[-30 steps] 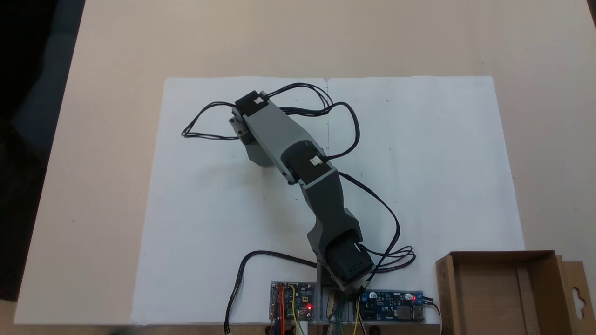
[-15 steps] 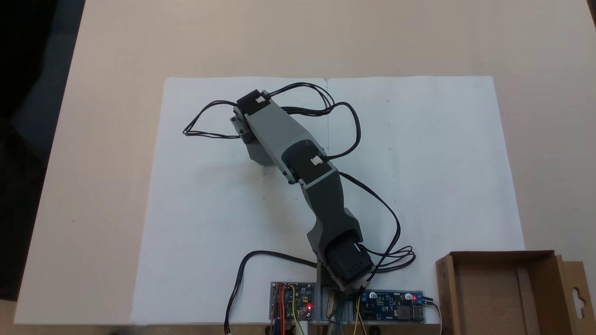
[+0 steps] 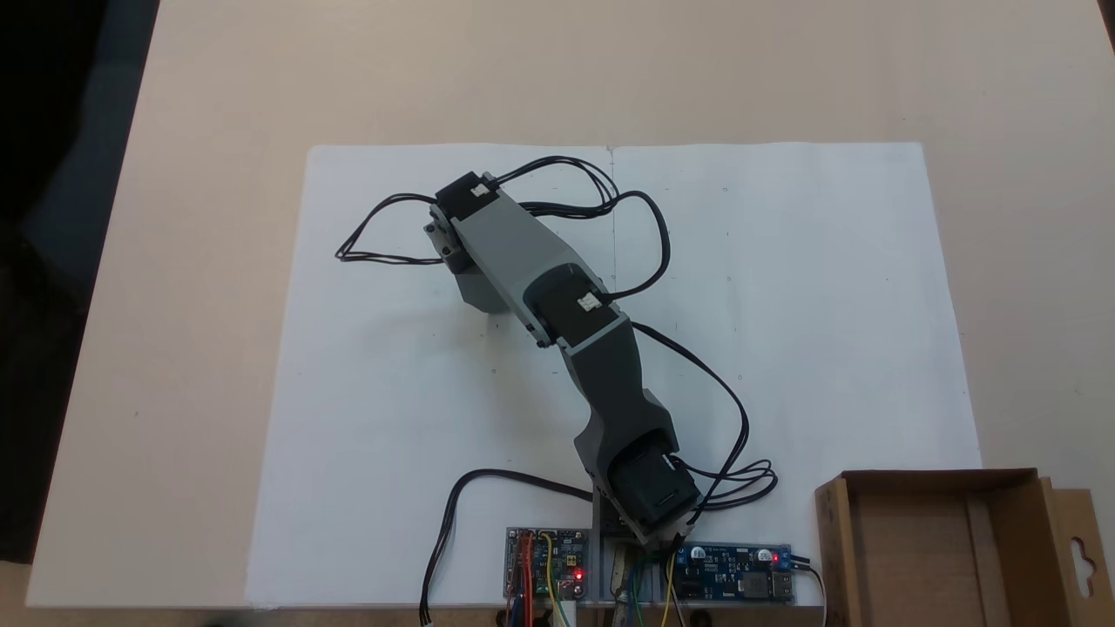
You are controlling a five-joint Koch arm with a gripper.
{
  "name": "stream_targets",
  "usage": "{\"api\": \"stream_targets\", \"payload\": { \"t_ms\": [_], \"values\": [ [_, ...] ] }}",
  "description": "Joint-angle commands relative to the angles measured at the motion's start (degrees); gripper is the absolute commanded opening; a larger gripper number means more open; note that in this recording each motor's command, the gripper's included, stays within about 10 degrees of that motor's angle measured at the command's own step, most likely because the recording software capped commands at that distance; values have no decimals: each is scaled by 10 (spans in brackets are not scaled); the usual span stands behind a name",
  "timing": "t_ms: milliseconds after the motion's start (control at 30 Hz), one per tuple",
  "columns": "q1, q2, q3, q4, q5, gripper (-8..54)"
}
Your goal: Grasp a green dice and put it in the bin.
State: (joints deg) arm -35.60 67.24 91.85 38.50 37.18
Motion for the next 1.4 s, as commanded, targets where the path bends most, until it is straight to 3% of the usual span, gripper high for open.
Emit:
{"api": "stream_targets", "payload": {
  "t_ms": [0, 700, 733, 800, 867, 1133, 1367],
  "values": [
    [-5, 16, -16, -11, 40, 263],
    [20, 19, -15, -10, 39, 263],
    [20, 20, -15, -7, 39, 256],
    [20, 25, -11, -8, 39, 161],
    [22, 37, -7, -9, 39, 117],
    [32, 40, -7, -18, 39, 116],
    [122, 115, -7, -33, 36, 116]
  ]
}}
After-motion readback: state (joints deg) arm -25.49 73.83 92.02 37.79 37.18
